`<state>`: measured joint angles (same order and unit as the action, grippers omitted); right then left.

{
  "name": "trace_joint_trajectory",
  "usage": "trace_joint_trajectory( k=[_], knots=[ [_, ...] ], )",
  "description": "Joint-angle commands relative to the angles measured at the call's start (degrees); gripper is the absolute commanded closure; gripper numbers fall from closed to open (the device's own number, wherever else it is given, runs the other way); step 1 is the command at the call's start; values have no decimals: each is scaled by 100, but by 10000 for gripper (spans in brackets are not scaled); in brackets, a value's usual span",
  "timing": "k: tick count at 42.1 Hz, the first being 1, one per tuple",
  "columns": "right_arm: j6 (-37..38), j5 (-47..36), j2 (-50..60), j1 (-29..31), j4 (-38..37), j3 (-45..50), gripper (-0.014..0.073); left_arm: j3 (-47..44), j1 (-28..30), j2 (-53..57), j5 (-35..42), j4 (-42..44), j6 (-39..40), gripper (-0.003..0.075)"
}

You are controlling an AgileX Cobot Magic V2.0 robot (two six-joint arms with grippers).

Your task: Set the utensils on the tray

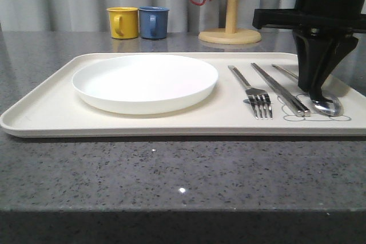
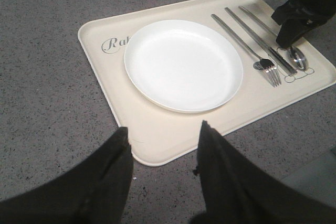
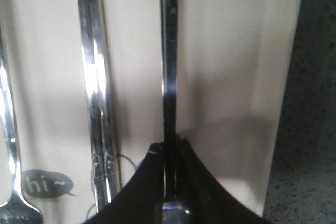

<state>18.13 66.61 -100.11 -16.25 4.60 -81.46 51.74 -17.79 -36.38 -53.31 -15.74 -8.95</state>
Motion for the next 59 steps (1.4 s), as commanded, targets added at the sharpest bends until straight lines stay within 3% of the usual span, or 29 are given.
trace_joint_trajectory(
  k=[1,8,12,19,29,36,45,59],
  knots=[
    [11,9,228,10,-97,-150,460,132,-47,-11,398,-122,1,426],
    [11,22,265,14,-120,-150,281,132,-47,-11,398,-122,1,426],
    [0,31,419,22,-293,-150,237,132,-47,-11,398,-122,1,426],
    [-327,62,885,183,-519,-150,237,132,-47,-11,398,-122,1,426],
    [-1813,88,1825,710,-519,172,245,132,-47,-11,398,-122,1,426],
    [-1813,-613,2876,1076,-504,1043,245,132,-47,-11,398,-122,1,426],
    [-1813,-1675,4545,1120,-495,2503,253,132,-47,-11,398,-122,1,426],
    [-1813,-1946,7077,1120,-460,3946,253,132,-47,-11,398,-122,1,426]
  ],
)
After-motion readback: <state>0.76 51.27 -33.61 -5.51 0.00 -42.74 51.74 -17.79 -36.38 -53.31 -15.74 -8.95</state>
